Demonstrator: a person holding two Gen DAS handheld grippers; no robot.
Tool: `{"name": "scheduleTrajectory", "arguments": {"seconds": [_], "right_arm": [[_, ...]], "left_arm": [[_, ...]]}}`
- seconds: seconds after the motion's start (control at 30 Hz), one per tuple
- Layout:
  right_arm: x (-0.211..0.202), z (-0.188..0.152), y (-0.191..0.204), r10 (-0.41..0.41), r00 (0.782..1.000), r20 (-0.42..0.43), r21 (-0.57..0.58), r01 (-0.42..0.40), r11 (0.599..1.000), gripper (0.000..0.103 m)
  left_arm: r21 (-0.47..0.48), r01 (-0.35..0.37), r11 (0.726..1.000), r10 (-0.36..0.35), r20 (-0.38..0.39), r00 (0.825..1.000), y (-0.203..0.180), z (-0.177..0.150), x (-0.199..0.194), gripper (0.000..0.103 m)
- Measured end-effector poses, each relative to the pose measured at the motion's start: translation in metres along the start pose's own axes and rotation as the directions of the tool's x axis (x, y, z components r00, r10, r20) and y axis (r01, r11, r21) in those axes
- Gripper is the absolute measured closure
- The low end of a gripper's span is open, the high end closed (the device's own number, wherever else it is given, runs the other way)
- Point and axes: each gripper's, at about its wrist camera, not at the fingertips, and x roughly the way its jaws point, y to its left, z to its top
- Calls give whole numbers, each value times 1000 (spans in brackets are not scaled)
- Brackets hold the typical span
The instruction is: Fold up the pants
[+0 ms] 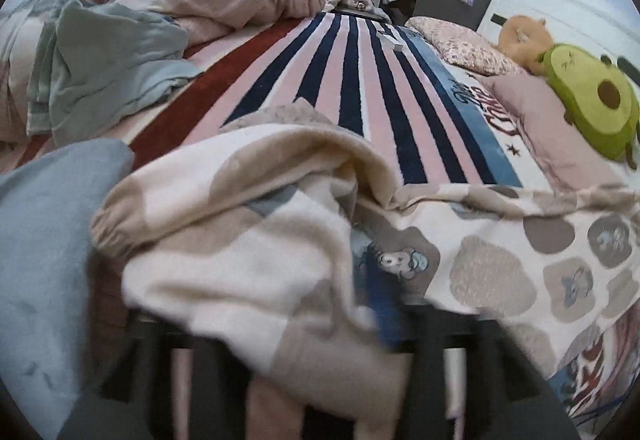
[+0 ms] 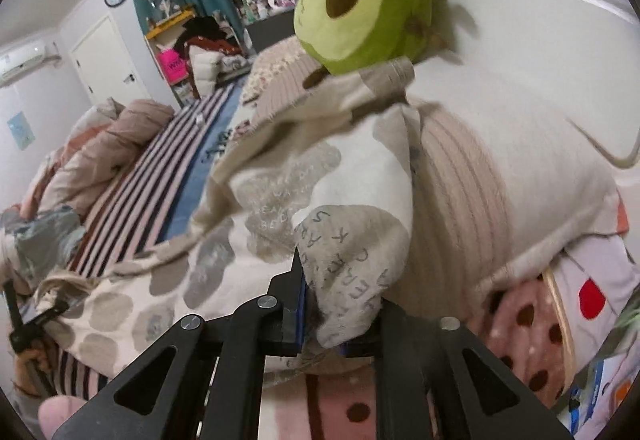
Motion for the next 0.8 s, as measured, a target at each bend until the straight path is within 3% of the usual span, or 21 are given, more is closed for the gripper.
{"name": "scheduleTrajectory", "arguments": {"seconds": [0.03,0.07,0.1,0.17,0.27,0.4,0.43,0.47,0.5,0.53,0.6,0.67,0.8], "right_arm": [[1,-1,0,7,1000,-16,-10,-7,1000,80],[1,-2,-1,10,1000,-17,-14,-10,1000,63],[-1,-2,-2,12,1000,-9,-16,-12,1000,54],[0,0,-7,16,1000,-5,-7,-16,1000,52],[10,6,-22,30,1000,-1,53,-30,998,37],[21,14,-25,10,999,46,55,-13,998,35],[22,17,-23,7,997,74,38,-10,999,37],[23,20,-20,3,996,86,29,-6,1000,53],[26,23,-17,4,996,94,9,-5,1000,80],[33,27,-13,27,996,82,-15,-26,1000,89],[35,30,-6,25,995,93,-33,-22,999,95],[18,38,9,29,986,166,-96,-13,995,95],[-16,51,28,33,967,251,-168,10,986,95]], "left_arm": [[7,-15,1000,15,9,1000,2,-1,-5,42],[13,-32,999,32,18,999,4,-2,-13,42],[13,-40,999,40,28,999,6,-2,-19,40],[6,-52,999,51,47,998,10,-2,-28,36],[-12,-45,999,46,63,997,11,1,-36,36],[-33,-24,999,27,107,994,4,6,-50,36],[-36,-18,999,22,117,993,3,7,-53,36],[-39,-14,999,18,127,992,1,9,-56,36],[-39,-7,999,12,133,991,0,11,-58,36],[-36,-10,999,14,137,990,-2,14,-59,36],[-17,-71,997,73,167,983,-3,18,-66,36],[-20,-119,993,121,193,974,0,21,-76,36],[-15,-78,997,79,202,976,5,25,-86,32]]}}
